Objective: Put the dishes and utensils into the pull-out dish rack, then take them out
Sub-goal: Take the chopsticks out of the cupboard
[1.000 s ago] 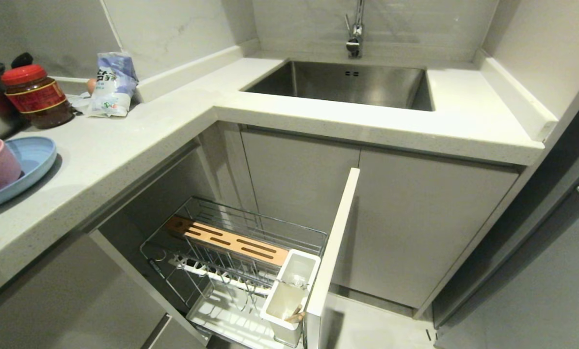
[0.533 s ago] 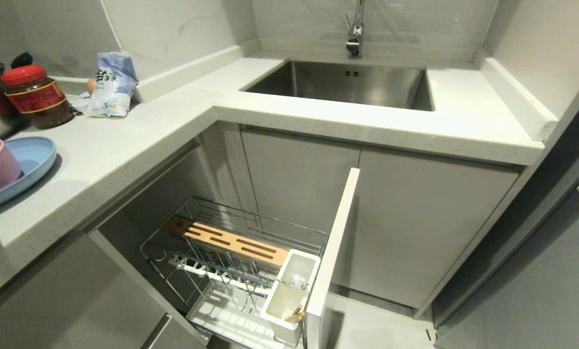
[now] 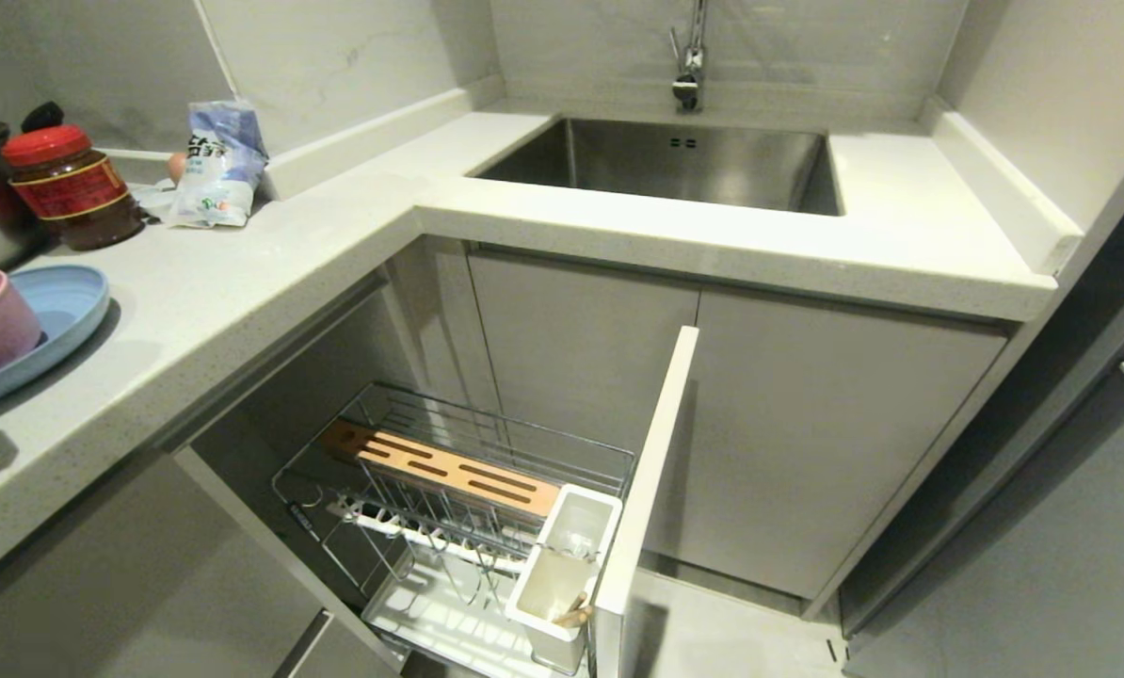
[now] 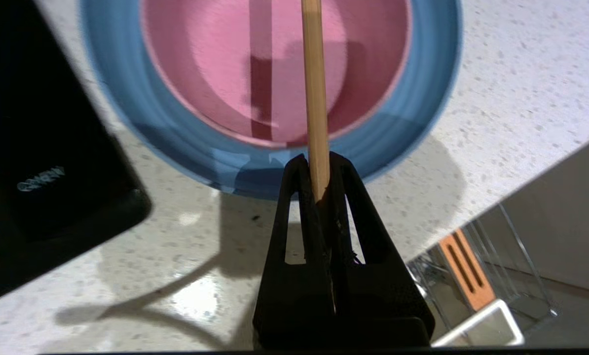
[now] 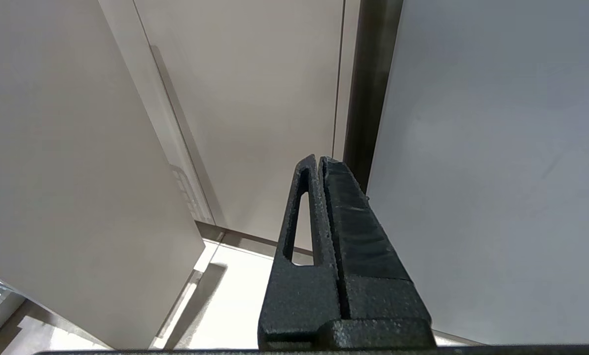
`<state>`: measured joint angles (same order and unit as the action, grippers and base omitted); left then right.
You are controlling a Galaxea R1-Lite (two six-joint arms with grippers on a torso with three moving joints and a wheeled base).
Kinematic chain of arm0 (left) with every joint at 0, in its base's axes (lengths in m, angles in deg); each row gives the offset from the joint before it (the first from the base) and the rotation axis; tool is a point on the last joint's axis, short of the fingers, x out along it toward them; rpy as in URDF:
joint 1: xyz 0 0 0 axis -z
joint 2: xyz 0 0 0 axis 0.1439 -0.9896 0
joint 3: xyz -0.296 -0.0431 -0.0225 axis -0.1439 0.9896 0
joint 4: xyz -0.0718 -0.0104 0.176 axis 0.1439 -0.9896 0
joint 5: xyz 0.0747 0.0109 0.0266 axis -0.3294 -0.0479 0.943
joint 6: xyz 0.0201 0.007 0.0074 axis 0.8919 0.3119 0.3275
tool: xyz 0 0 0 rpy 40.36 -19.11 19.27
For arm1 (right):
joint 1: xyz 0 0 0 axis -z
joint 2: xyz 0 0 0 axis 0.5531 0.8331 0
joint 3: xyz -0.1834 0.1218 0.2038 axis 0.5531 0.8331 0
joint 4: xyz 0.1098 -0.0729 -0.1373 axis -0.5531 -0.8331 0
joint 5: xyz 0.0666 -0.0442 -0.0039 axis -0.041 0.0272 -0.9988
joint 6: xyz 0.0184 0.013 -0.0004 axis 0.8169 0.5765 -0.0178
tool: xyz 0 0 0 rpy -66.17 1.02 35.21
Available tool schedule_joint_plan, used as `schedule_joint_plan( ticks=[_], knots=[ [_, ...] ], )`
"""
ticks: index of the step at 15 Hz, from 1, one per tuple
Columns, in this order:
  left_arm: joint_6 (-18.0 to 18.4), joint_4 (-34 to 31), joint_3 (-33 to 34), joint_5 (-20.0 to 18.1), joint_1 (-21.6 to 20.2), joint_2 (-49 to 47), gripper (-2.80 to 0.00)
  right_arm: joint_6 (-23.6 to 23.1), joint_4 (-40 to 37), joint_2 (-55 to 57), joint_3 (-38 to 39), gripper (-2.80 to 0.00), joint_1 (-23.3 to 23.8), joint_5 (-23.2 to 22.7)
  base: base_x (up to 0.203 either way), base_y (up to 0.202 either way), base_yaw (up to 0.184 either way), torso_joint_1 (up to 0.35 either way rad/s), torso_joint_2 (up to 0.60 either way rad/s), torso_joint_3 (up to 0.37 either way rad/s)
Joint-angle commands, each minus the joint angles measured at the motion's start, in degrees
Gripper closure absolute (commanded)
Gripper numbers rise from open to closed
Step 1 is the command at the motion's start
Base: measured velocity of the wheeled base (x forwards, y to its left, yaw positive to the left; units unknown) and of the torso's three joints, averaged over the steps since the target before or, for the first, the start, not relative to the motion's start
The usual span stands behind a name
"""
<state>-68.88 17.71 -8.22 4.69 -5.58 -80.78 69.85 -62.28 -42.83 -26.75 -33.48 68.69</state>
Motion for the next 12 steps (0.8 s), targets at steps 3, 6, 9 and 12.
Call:
schedule_joint_plan(
  ticks=[3, 6, 9, 12],
  knots=[
    [-0.53, -0.33, 1.10, -2.99, -0.71, 0.02, 0.00, 0.01, 0.05, -0.04, 1.49, 0.00, -0.01, -0.01, 0.000, 0.000, 0.000, 0.000, 0.00, 0.000],
    [-0.72, -0.25, 1.65, -3.13, -1.37, 0.02, 0.00, 0.01, 0.05, -0.04, 1.49, 0.00, -0.01, -0.01, 0.000, 0.000, 0.000, 0.000, 0.00, 0.000],
    [-0.97, -0.16, 1.80, -3.30, -1.53, 0.02, 0.00, 0.01, 0.05, -0.04, 1.49, 0.00, -0.01, -0.01, 0.000, 0.000, 0.000, 0.000, 0.00, 0.000],
    [-1.05, 0.02, 1.89, -3.30, -1.54, 0.19, 0.00, 0.01, 0.05, -0.04, 1.49, 0.00, -0.01, -0.01, 0.000, 0.000, 0.000, 0.000, 0.00, 0.000]
  ],
)
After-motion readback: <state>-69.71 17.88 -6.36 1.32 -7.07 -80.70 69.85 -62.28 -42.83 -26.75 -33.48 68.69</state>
